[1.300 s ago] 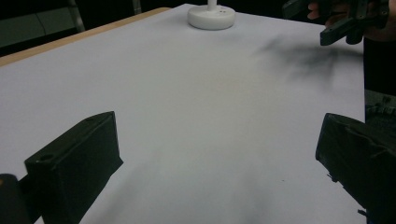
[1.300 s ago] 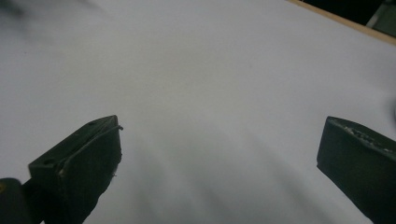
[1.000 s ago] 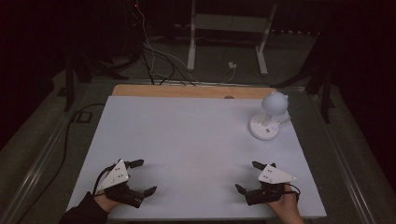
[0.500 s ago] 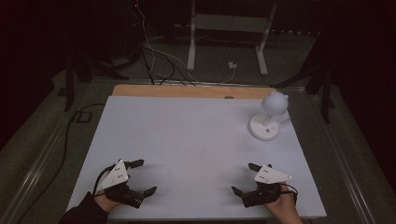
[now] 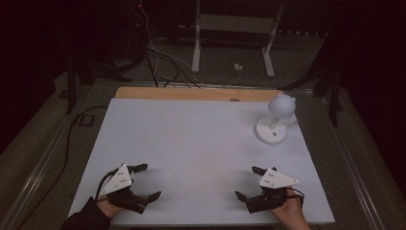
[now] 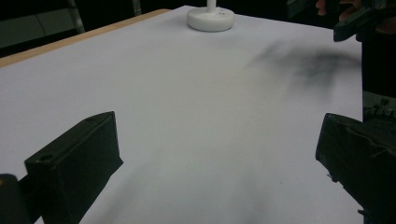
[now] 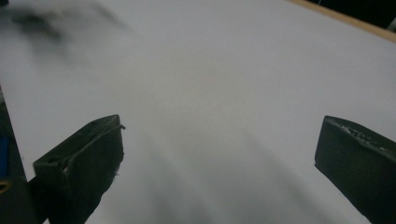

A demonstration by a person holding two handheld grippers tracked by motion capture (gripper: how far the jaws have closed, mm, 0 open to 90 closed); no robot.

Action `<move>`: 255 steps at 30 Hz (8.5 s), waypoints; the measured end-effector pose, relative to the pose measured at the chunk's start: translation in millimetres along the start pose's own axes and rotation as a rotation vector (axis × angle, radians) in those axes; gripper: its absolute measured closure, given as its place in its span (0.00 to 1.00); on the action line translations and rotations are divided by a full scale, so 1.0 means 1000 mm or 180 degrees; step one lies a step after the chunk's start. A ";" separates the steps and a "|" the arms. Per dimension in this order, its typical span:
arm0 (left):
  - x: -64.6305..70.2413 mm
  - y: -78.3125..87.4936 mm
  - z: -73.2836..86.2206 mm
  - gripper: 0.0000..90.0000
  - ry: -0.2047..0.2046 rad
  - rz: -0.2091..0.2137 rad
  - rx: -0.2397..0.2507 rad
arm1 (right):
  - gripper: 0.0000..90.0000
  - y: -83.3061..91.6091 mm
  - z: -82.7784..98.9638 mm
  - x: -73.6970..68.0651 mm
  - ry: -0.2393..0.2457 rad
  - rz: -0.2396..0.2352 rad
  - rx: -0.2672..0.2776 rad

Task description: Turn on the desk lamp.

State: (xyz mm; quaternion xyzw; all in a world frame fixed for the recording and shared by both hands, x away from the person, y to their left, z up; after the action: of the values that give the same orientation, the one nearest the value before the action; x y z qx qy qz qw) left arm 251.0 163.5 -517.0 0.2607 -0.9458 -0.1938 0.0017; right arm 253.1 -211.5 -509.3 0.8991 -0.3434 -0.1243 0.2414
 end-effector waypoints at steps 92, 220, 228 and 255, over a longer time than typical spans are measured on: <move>-0.001 0.001 -0.001 0.00 0.0048 0.0020 0.0033 | 0.24 -0.032 -0.059 0.166 -0.1337 0.1742 0.0356; -0.001 0.002 -0.001 0.00 0.0047 0.0021 0.0037 | 0.00 -0.036 -0.068 0.104 -0.1012 0.0622 0.0166; 0.000 0.002 -0.001 0.00 0.0041 0.0025 0.0030 | 0.00 -0.031 -0.062 0.084 -0.0859 0.0255 0.0128; 0.000 0.001 0.000 0.00 0.0028 0.0030 0.0012 | 0.00 -0.011 0.005 0.062 -0.0379 0.0004 -0.0190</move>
State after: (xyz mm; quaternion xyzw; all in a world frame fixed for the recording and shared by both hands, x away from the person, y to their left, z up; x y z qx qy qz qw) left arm 250.4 164.4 -516.3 0.2571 -0.9473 -0.1908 0.0064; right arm 302.9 -247.7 -523.2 0.8823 -0.3538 -0.1876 0.2473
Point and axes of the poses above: each handheld gripper's, and its own axes: y roughly backward along the jaws, z roughly out of its underside, x roughly to its right, the point moved 5 cm from there along -y, roughly forward along the jaws, and after that the axes turned 7 degrees about -y, right-handed, at the moved point
